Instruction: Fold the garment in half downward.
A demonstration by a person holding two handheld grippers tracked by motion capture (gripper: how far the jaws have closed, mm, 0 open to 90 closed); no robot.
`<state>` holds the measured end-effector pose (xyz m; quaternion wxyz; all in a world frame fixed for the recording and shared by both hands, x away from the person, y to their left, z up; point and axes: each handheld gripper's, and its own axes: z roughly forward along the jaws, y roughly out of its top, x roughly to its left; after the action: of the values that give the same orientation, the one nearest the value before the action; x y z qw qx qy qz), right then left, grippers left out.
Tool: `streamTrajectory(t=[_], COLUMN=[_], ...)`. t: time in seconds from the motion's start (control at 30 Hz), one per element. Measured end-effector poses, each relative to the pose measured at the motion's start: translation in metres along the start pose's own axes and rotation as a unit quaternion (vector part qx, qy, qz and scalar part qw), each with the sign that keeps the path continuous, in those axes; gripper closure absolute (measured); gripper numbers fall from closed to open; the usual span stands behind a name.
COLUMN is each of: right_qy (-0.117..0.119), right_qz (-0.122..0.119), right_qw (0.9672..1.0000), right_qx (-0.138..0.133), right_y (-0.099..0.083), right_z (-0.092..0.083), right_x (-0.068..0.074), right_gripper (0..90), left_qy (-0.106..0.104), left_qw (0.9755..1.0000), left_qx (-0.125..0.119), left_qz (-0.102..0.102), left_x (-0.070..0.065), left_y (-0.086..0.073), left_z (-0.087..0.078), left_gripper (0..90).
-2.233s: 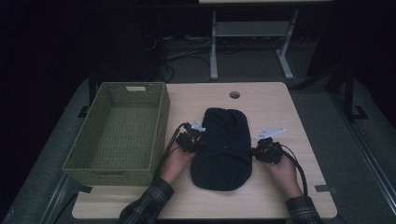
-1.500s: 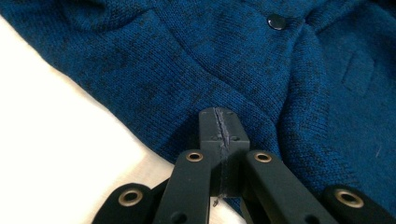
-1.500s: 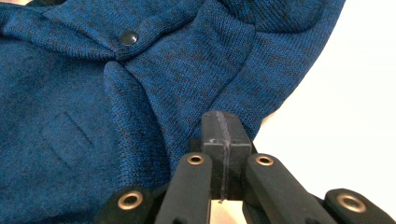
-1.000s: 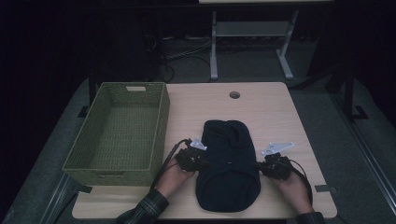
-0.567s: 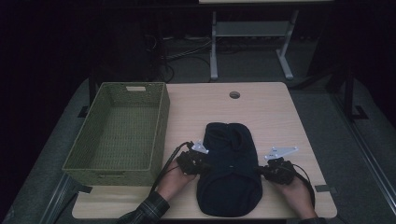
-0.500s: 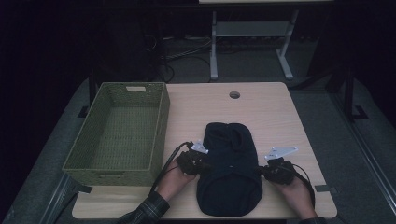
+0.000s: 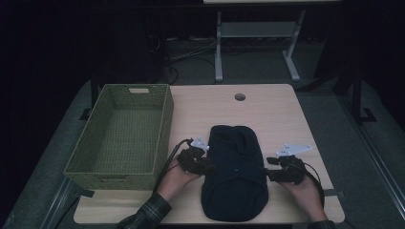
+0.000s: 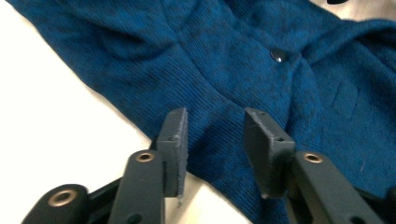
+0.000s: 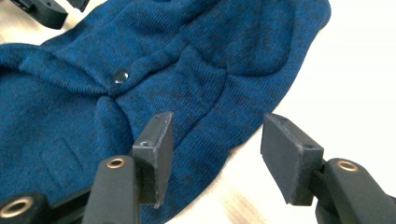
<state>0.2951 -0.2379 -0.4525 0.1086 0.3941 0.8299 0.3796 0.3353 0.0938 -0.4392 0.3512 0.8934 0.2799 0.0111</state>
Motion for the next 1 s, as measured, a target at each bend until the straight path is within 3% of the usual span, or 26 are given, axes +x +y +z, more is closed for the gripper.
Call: streamTrajectory(t=[0.1, 0.17, 0.4, 0.5, 0.63, 0.67, 0.77, 1.0], right_qy=[-0.004, -0.006, -0.003, -0.013, -0.015, -0.017, -0.015, -0.009], right_qz=[-0.005, -0.005, 0.001, 0.004, 0.005, 0.007, 0.012, 0.011], right_qw=[1.0, 1.0, 1.0, 0.9999, 0.9999, 0.9998, 0.9998, 0.9999], right_qx=[0.002, -0.004, -0.009, -0.004, -0.004, -0.008, -0.003, -0.005], right_y=[0.003, 0.01, 0.024, 0.031, 0.039, 0.043, 0.048, 0.07], right_z=[0.0, -0.002, -0.003, -0.001, 0.002, 0.003, 0.006, 0.009], right_x=[-0.002, -0.006, -0.016, -0.022, -0.03, -0.032, -0.035, -0.047], right_gripper=[42.8, 40.8, 36.9, 36.7, 36.7, 36.7, 36.7, 33.4], left_qy=[0.003, 0.012, 0.006, 0.008, 0.012, 0.014, 0.015, 0.028], left_qw=[1.0, 0.9997, 0.9992, 0.999, 0.9991, 0.9989, 0.9987, 0.9979], left_qx=[-0.007, -0.012, -0.029, -0.027, -0.024, -0.035, -0.038, -0.057], left_qz=[0.004, 0.019, 0.025, 0.035, 0.033, 0.028, 0.03, 0.01], left_x=[0.001, 0.003, 0.013, 0.013, 0.014, 0.017, 0.021, 0.037], left_y=[0.003, 0.009, 0.022, 0.03, 0.04, 0.045, 0.051, 0.072], left_z=[-0.001, -0.004, -0.013, -0.013, -0.012, -0.012, -0.014, -0.017], left_gripper=[51.7, 49.2, 43.1, 41.7, 38.3, 38.2, 38.3, 39.7])
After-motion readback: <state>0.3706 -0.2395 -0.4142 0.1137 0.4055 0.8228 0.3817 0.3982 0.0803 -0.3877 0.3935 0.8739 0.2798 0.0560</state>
